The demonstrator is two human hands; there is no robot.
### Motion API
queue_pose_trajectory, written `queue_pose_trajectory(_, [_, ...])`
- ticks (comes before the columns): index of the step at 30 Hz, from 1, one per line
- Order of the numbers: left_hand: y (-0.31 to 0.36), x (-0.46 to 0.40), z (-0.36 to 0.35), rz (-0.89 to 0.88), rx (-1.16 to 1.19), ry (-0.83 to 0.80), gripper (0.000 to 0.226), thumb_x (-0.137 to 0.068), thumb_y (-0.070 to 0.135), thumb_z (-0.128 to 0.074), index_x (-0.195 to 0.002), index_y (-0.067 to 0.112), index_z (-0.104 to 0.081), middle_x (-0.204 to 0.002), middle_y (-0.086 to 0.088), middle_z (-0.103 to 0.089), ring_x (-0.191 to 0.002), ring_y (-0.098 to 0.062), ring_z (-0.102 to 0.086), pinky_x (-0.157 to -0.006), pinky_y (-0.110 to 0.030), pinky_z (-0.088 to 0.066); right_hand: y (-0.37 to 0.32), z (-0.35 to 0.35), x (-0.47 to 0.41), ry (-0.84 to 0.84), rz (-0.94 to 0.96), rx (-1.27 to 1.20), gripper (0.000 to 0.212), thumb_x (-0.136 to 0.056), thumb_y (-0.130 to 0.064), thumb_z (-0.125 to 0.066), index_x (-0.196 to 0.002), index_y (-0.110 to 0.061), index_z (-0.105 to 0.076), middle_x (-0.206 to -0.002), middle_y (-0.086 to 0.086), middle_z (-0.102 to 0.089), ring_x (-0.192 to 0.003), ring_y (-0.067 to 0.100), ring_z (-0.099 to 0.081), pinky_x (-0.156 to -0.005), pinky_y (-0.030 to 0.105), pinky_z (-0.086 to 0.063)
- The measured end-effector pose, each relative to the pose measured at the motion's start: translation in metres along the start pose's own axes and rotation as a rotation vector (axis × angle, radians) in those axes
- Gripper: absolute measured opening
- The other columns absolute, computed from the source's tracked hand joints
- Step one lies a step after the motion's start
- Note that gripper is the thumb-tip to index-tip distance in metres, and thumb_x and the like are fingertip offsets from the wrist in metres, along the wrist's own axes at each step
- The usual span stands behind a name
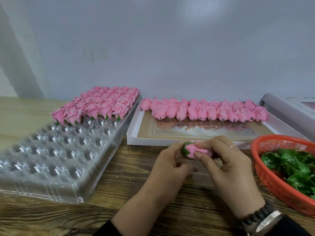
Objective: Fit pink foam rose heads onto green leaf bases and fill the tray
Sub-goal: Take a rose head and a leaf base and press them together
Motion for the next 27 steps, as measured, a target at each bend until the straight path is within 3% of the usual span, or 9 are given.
queue_pose_trajectory(2, [0.002,-0.001,0.01,-0.048,-0.193,0.074,0.039,-0.077,0.001,-0.056,-0.105,0.028,-0.061,-0.088,0.0,-0.068,-0.082,-0.014,-0.063,-0.079,-0.036,-0.053,-0.004,0.0,0.0,-0.004,0.025,-0.019,0.018,-0.076,-0.006,-0.073,-0.086,-0.02,-0.069,-0.081,-0.01,-0.059,-0.081,-0.004,-0.057,-0.072,0.002,-0.039])
queue_pose_trajectory(5, [0.007,0.002,0.02,-0.074,-0.482,0.197,0.029,-0.076,0.016,-0.065,-0.084,0.041,-0.053,-0.079,0.008,-0.058,-0.065,0.001,-0.051,-0.061,-0.011,-0.04,-0.012,-0.004,0.003,-0.036,0.067,-0.046,0.015,-0.077,-0.015,-0.067,-0.088,-0.026,-0.067,-0.083,-0.012,-0.059,-0.083,-0.002,-0.058,-0.073,0.006,-0.042])
queue_pose_trajectory(8, [0.005,0.002,0.021,-0.053,-0.544,0.224,0.025,-0.073,0.022,-0.065,-0.068,0.032,-0.043,-0.072,0.005,-0.055,-0.063,-0.002,-0.048,-0.055,-0.013,-0.038,-0.02,-0.013,0.005,-0.119,0.105,-0.082,0.014,-0.079,-0.013,-0.063,-0.087,-0.024,-0.067,-0.085,-0.01,-0.059,-0.083,0.003,-0.059,-0.073,0.013,-0.045])
queue_pose_trajectory(11, [-0.002,0.002,0.014,0.005,-0.431,0.177,0.026,-0.075,0.013,-0.063,-0.063,0.027,-0.044,-0.063,0.006,-0.052,-0.055,-0.001,-0.044,-0.051,-0.017,-0.037,-0.025,-0.019,0.007,-0.188,0.136,-0.065,0.01,-0.081,-0.011,-0.061,-0.085,-0.019,-0.065,-0.086,-0.008,-0.056,-0.082,0.004,-0.058,-0.072,0.016,-0.046])
queue_pose_trajectory(14, [-0.002,0.004,0.006,0.038,-0.304,0.129,0.018,-0.077,0.007,-0.06,-0.069,0.022,-0.053,-0.069,0.003,-0.059,-0.06,-0.002,-0.051,-0.058,-0.022,-0.045,-0.031,-0.023,0.008,-0.241,0.153,-0.045,0.011,-0.082,-0.011,-0.057,-0.079,-0.021,-0.059,-0.083,-0.011,-0.051,-0.076,0.009,-0.055,-0.066,0.022,-0.045])
queue_pose_trajectory(17, [0.006,0.006,-0.001,0.022,-0.127,0.123,0.024,-0.078,0.0,-0.055,-0.08,0.024,-0.056,-0.065,0.012,-0.059,-0.059,0.006,-0.053,-0.056,-0.009,-0.042,-0.037,-0.028,0.009,-0.272,0.189,-0.005,0.007,-0.083,-0.018,-0.049,-0.079,-0.018,-0.055,-0.083,-0.012,-0.048,-0.07,0.009,-0.052,-0.059,0.019,-0.043])
queue_pose_trajectory(20, [0.013,0.008,-0.001,-0.046,-0.255,0.142,0.043,-0.084,-0.011,-0.047,-0.1,0.029,-0.049,-0.07,0.021,-0.053,-0.064,0.018,-0.052,-0.06,-0.002,-0.04,-0.043,-0.03,0.01,-0.287,0.235,0.085,0.014,-0.08,-0.02,-0.043,-0.079,-0.013,-0.055,-0.083,-0.01,-0.048,-0.068,0.006,-0.048,-0.057,0.011,-0.037])
queue_pose_trajectory(24, [0.01,0.006,-0.004,0.011,-0.203,0.051,0.044,-0.086,-0.003,-0.053,-0.054,0.028,-0.056,-0.05,0.013,-0.057,-0.053,0.005,-0.052,-0.052,-0.008,-0.039,-0.048,-0.023,0.009,-0.235,0.271,0.078,0.016,-0.082,-0.02,-0.045,-0.095,-0.018,-0.055,-0.088,-0.01,-0.052,-0.074,0.001,-0.048,-0.065,0.01,-0.037])
queue_pose_trajectory(27, [0.01,0.005,0.001,0.044,0.048,0.1,0.027,-0.086,0.011,-0.062,-0.058,0.013,-0.062,-0.052,0.003,-0.058,-0.052,-0.006,-0.054,-0.052,-0.019,-0.044,-0.047,-0.008,0.007,-0.068,0.258,-0.053,0.03,-0.087,-0.022,-0.047,-0.117,-0.021,-0.046,-0.108,-0.01,-0.048,-0.085,0.002,-0.053,-0.076,0.011,-0.042])
Point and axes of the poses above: each hand's wrist, its own x-axis away from the middle knuckle, its own z-axis out of the back of the hand, y = z × x, the point moved 10 cm from there along -x, towards the middle knuckle
